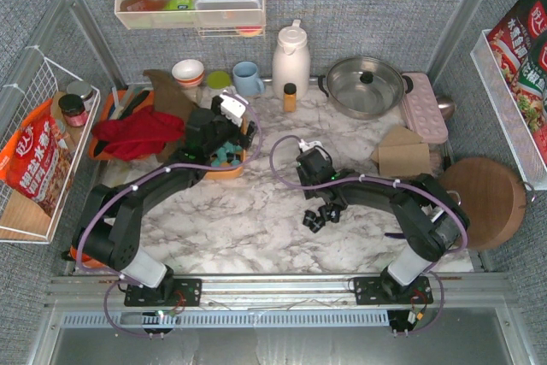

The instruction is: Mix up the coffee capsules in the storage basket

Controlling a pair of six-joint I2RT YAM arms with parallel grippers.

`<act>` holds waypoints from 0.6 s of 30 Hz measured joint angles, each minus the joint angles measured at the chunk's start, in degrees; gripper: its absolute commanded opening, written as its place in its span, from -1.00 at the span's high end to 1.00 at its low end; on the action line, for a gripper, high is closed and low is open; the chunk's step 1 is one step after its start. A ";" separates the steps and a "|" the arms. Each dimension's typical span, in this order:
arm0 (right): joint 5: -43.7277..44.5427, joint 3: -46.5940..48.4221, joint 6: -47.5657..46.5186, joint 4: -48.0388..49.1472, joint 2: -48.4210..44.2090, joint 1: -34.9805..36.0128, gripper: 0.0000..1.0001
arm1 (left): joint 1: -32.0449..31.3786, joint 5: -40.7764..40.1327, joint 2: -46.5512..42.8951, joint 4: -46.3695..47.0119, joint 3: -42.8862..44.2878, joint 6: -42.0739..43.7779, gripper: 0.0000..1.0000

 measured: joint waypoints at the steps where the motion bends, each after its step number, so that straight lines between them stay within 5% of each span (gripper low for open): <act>1: -0.66 -0.09 -0.04 0.39 -0.02 -0.04 0.07 | -0.24 0.07 -0.13 -0.63 0.00 0.20 -0.98; 7: -2.40 -0.72 -0.66 1.20 -1.16 -0.15 0.36 | -0.63 6.12 -0.59 -0.46 -1.51 1.27 -0.98; 18: -6.60 -2.84 0.26 -0.90 -22.43 -0.17 0.37 | -5.01 31.41 -3.37 6.25 -11.45 14.56 -0.98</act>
